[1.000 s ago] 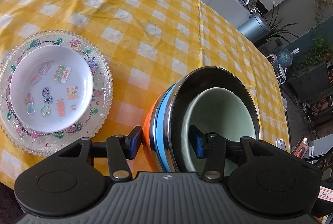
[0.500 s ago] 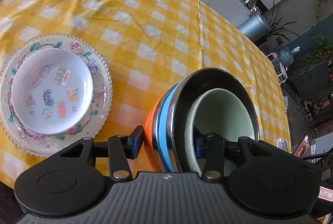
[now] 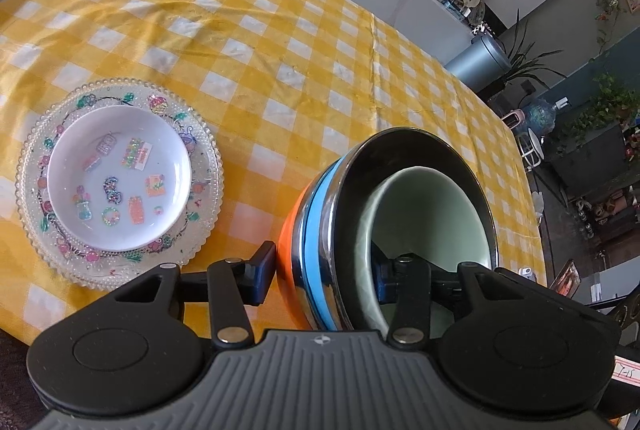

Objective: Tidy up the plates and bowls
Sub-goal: 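Grip the nested bowl stack rim with both tools and lift it, then carry the bowl stack with both tools and lower it onto the saucer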

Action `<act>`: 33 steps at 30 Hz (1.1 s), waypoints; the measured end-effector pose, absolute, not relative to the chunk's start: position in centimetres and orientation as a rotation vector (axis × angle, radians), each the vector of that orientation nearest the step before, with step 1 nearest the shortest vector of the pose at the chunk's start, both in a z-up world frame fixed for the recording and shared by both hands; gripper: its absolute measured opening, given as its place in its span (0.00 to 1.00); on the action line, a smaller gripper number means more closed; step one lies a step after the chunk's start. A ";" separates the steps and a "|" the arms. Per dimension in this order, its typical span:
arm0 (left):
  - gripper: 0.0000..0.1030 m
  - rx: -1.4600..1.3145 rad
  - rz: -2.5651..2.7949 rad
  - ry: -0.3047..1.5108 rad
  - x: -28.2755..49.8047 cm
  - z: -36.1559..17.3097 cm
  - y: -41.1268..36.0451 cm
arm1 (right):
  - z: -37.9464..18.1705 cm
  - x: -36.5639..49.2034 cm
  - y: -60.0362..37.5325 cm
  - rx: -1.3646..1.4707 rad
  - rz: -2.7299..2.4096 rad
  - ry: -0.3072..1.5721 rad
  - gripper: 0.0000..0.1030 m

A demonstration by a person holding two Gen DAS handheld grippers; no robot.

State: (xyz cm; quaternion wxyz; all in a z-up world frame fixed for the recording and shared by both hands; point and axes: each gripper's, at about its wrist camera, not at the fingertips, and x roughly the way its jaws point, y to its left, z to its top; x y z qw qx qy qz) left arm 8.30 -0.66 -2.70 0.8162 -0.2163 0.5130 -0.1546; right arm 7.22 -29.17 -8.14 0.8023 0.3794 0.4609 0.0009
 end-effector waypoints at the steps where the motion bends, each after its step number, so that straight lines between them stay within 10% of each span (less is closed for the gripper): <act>1: 0.50 -0.463 -0.328 1.089 8.2 -2.5 -0.4 | -7.8 7.1 -28.9 0.807 0.007 0.984 0.43; 33: 0.50 -0.617 -0.108 1.019 9.6 -1.1 13.0 | -5.1 13.1 -14.9 0.635 0.230 1.041 0.42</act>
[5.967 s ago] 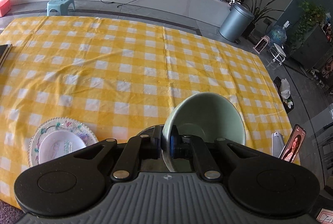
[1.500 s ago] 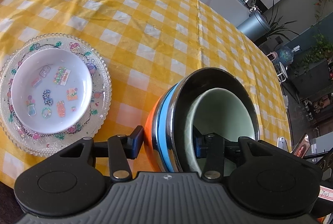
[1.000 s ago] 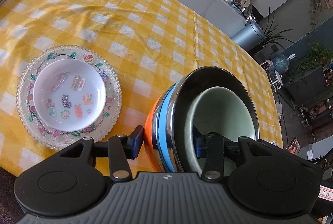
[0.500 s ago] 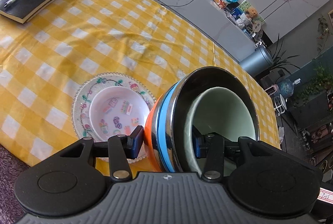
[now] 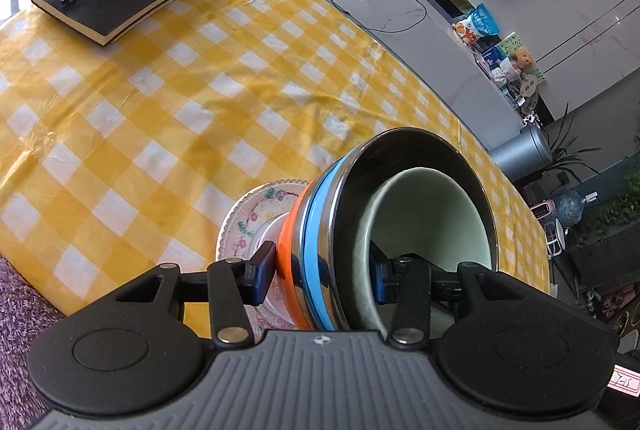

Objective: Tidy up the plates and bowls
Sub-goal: 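Carry the bowl stack with both tools and lower it onto the saucer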

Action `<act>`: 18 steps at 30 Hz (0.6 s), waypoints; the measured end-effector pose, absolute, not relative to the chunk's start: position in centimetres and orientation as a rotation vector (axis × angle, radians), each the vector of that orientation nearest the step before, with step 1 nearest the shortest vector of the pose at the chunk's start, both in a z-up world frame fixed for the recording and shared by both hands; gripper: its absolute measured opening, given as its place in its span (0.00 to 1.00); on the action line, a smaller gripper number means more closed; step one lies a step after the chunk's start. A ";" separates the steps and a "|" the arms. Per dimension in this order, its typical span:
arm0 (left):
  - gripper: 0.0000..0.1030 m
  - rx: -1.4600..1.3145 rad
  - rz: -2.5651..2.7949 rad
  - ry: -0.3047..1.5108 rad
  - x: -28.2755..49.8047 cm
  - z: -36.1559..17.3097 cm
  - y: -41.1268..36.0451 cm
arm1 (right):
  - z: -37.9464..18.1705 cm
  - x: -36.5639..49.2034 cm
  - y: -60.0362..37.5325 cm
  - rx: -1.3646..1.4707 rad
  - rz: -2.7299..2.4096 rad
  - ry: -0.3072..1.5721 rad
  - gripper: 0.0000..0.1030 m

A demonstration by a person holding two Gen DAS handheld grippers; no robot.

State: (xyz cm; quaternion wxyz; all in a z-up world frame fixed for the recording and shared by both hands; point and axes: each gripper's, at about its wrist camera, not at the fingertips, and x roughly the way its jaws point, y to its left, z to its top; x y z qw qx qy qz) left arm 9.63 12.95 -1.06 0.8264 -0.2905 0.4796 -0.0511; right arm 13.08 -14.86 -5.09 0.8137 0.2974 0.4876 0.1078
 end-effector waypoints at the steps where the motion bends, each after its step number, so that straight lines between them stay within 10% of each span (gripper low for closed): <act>1: 0.50 -0.620 -0.106 1.027 9.8 -1.4 13.1 | -5.4 13.3 -14.7 0.631 0.230 1.048 0.42; 18: 0.50 -0.619 -0.084 1.087 11.0 -3.6 13.1 | -8.4 15.0 -14.7 0.636 0.215 1.105 0.42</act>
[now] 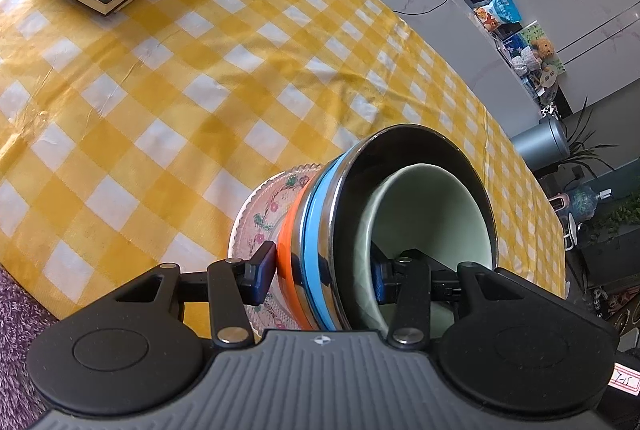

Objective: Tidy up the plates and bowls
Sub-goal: 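Carry the bowl stack with both tools and lower it onto the saucer, then open both tools and pull them back from the bowl stack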

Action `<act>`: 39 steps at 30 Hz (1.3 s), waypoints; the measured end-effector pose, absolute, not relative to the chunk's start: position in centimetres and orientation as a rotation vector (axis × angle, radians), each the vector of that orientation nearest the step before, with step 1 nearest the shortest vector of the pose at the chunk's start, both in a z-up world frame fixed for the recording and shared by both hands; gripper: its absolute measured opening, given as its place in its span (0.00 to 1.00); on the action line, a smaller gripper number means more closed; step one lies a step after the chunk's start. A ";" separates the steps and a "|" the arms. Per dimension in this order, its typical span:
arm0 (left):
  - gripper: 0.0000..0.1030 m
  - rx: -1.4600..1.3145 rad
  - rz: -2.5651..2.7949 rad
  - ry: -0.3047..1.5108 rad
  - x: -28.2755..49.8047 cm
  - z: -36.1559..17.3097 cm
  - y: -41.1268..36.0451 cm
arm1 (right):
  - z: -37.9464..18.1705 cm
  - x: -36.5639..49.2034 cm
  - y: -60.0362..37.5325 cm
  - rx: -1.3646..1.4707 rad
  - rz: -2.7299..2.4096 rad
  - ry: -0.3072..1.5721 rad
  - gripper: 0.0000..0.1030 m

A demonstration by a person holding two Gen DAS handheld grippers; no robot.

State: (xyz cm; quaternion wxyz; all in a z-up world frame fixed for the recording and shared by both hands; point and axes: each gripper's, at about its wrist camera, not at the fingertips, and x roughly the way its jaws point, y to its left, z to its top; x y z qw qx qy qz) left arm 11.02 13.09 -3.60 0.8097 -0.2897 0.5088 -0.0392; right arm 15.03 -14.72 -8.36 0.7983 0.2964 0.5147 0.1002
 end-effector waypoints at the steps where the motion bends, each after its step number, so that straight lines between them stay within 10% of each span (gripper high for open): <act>1: 0.50 -0.618 -0.086 1.085 11.0 -3.6 13.1 | -8.3 15.1 -14.6 0.630 0.218 1.101 0.42; 14: 0.52 -0.586 -0.103 1.067 11.0 -3.5 12.9 | -7.8 14.8 -14.4 0.616 0.253 1.082 0.55; 20: 0.71 -0.551 -0.081 0.993 10.5 -2.2 12.8 | -6.4 14.3 -14.2 0.558 0.236 1.021 0.62; 39: 0.71 -0.124 -0.144 0.567 1.0 6.0 8.1 | 0.2 5.1 -15.2 0.219 0.161 0.679 0.70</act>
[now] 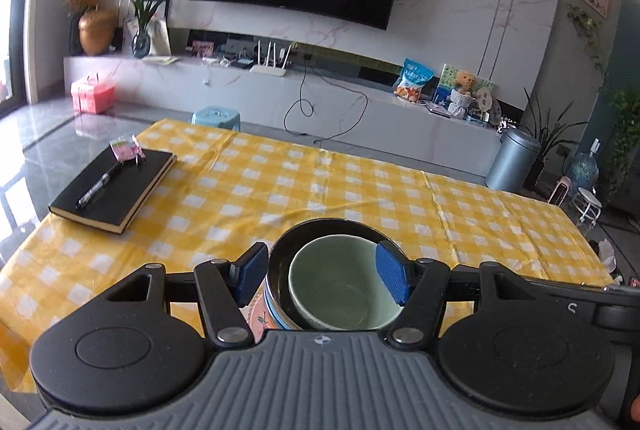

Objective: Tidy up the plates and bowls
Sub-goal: 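Open both tools and pull them back from the bowl stack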

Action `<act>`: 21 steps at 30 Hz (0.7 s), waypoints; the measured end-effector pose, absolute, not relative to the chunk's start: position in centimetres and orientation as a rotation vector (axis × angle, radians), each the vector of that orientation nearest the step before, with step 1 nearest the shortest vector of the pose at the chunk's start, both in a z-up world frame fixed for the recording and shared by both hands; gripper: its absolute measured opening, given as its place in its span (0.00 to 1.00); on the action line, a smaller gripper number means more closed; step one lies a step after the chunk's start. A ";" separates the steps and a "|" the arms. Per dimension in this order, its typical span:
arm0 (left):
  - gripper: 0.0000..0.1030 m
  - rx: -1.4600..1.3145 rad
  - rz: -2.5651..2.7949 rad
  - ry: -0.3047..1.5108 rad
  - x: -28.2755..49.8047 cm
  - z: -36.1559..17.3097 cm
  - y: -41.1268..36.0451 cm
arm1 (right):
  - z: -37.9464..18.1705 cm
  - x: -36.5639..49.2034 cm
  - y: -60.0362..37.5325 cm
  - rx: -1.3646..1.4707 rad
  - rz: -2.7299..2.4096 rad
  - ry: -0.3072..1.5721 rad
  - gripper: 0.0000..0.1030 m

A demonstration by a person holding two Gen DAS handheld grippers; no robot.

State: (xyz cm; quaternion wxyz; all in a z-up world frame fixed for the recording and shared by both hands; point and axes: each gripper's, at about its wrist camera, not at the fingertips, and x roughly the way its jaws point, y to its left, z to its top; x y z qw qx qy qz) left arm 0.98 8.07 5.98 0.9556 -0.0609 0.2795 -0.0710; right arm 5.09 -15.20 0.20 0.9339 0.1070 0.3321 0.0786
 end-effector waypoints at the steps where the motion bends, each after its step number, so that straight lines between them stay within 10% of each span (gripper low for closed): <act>1: 0.71 -0.091 -0.141 0.551 0.4 6.1 7.7 | 0.4 4.4 -15.2 0.198 0.155 0.661 0.70; 21: 0.85 0.174 -0.030 0.528 -4.5 3.5 5.8 | -0.7 -3.3 -14.1 0.054 0.129 0.554 0.90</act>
